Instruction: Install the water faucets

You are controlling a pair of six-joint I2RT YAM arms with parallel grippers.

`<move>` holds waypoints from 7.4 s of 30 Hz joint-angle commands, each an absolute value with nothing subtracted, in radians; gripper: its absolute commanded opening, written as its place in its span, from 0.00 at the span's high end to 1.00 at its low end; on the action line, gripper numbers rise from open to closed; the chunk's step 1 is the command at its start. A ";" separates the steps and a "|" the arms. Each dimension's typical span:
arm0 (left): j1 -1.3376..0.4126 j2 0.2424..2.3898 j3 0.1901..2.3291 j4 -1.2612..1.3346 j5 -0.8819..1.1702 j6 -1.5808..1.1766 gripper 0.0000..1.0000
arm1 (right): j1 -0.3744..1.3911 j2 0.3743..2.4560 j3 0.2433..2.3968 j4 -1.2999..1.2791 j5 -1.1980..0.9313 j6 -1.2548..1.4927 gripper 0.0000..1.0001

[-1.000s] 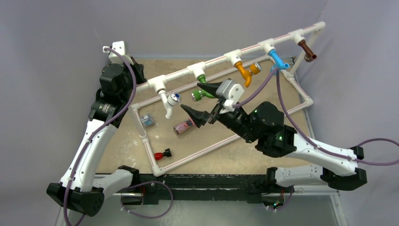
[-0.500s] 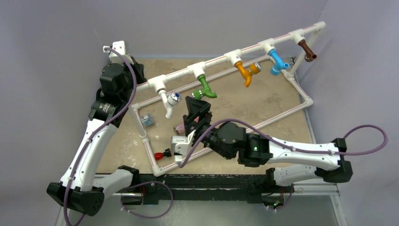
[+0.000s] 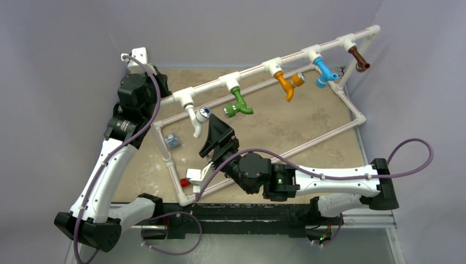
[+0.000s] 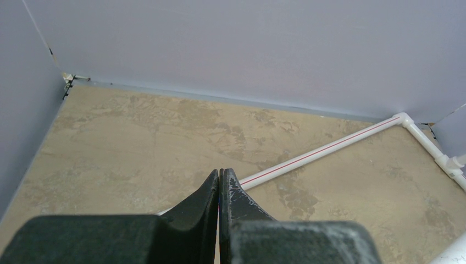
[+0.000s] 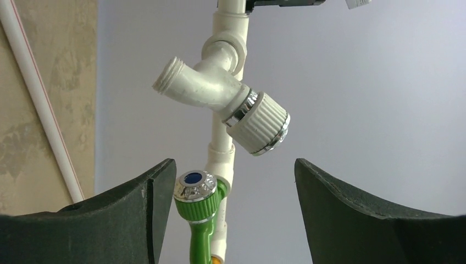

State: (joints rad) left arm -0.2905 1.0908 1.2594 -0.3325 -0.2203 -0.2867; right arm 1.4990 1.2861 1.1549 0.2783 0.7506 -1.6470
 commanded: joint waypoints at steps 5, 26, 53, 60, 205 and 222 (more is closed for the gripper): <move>-0.340 1.156 1.207 -0.601 -0.156 -0.212 1.00 | 1.542 1.346 1.309 0.335 0.790 -1.773 0.20; -0.345 1.117 1.191 -0.599 -0.146 -0.210 1.00 | 1.510 1.441 1.334 0.241 0.773 -1.703 0.18; -0.347 1.125 1.186 -0.588 -0.140 -0.212 1.00 | 1.412 1.481 1.318 0.327 0.786 -1.623 0.30; -0.347 1.120 1.186 -0.588 -0.138 -0.212 1.00 | 1.393 1.497 1.343 0.332 0.817 -1.522 0.56; -0.359 1.150 1.198 -0.598 -0.138 -0.208 1.00 | 1.534 1.536 1.364 0.292 0.854 -1.641 0.73; -0.359 1.149 1.204 -0.602 -0.137 -0.207 1.00 | 1.532 1.550 1.436 0.600 0.883 -0.904 1.00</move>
